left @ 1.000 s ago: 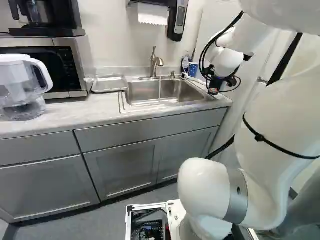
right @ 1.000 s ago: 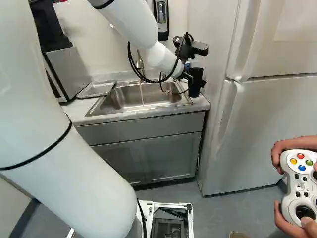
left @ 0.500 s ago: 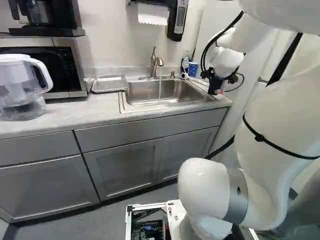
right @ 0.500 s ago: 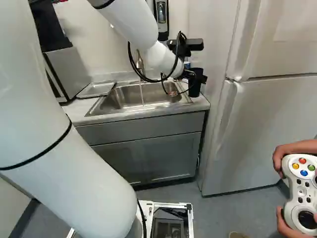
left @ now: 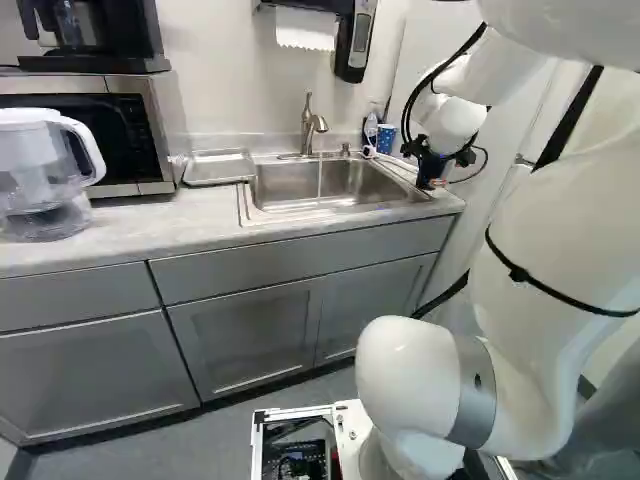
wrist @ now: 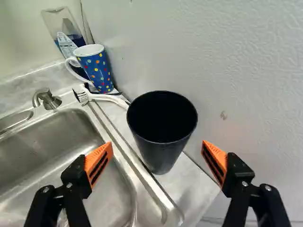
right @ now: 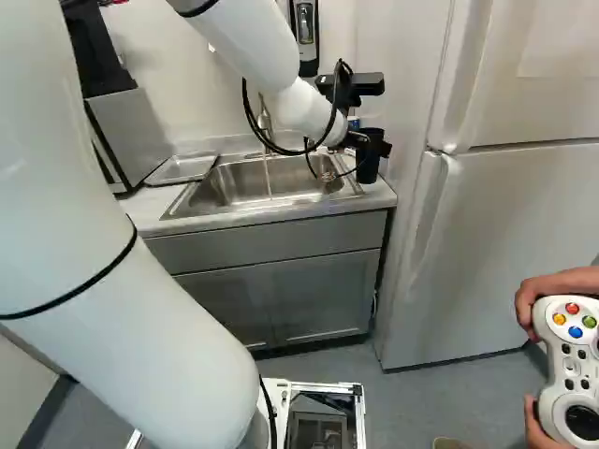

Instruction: Rinse the cup and place it in the tray

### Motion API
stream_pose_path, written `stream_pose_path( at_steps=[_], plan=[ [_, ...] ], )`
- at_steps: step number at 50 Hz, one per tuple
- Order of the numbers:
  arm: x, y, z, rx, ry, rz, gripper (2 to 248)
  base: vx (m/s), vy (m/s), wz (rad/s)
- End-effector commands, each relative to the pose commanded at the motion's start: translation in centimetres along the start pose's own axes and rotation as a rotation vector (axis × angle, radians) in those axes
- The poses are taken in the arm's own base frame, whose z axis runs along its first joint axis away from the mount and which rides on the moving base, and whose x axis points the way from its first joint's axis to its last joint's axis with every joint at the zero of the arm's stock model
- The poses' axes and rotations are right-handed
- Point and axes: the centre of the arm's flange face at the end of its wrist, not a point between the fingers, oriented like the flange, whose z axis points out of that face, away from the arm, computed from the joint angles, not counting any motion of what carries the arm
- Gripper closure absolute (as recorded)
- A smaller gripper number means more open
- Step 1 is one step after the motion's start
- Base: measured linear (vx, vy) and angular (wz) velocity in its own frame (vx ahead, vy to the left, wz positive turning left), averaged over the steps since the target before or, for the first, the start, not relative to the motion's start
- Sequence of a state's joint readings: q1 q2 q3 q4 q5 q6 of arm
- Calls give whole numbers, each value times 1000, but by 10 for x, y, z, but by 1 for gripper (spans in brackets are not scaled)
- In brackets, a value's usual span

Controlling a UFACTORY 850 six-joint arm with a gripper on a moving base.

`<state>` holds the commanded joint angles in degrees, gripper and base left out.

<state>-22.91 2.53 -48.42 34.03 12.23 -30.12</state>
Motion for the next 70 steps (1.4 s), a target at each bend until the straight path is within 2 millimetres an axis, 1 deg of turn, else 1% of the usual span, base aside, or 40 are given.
stream_pose_path(
  at_steps=[15,36,70],
  plan=[
    [3,-3,6,4,0,-2,3,0,0,0],
    [3,-3,6,4,0,-2,3,0,0,0],
    [6,3,11,-9,0,5,3,0,0,0]
  ],
)
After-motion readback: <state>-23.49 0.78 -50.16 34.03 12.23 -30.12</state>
